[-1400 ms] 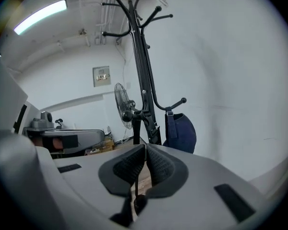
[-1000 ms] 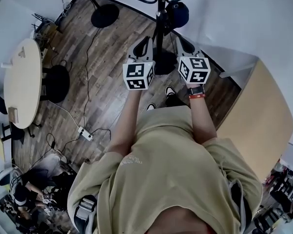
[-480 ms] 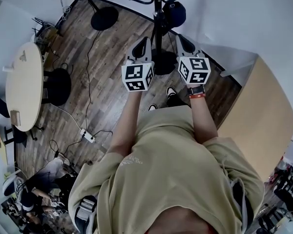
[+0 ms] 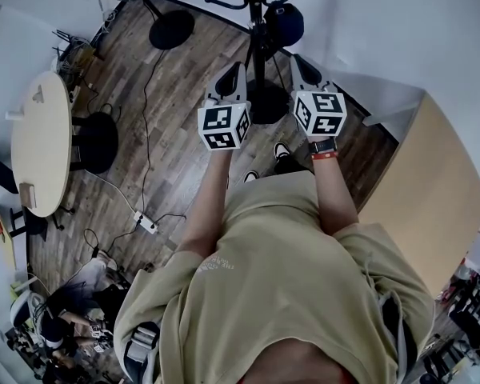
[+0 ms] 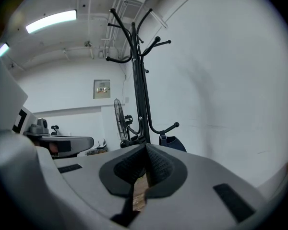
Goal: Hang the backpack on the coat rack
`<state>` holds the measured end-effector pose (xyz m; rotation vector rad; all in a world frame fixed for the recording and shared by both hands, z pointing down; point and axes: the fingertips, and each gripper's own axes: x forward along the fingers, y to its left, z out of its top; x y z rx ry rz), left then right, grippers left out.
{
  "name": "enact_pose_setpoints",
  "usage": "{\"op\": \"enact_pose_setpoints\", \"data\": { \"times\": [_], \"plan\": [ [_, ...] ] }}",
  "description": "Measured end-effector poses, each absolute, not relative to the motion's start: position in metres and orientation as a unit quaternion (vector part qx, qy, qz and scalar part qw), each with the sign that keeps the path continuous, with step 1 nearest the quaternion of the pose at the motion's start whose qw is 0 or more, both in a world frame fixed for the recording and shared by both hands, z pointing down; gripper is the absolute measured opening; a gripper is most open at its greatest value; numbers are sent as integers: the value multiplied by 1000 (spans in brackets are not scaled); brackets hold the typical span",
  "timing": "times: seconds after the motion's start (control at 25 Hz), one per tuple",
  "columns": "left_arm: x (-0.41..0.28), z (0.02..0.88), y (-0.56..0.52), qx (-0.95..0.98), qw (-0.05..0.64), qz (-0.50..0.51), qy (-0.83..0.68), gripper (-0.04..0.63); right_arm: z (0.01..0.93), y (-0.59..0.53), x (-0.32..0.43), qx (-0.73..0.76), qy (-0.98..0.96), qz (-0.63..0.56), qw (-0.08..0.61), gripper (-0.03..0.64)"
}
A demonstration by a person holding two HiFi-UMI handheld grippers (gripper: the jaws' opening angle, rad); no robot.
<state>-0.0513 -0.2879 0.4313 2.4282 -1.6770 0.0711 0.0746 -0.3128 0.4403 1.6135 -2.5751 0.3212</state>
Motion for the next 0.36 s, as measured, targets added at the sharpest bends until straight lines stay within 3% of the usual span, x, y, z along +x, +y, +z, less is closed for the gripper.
{"op": "enact_pose_setpoints", "data": {
  "times": [0.36],
  "plan": [
    [-56,470,-327,807,122,51,-576,25,465,-354,69,509,-850,120,62,15]
  ]
}}
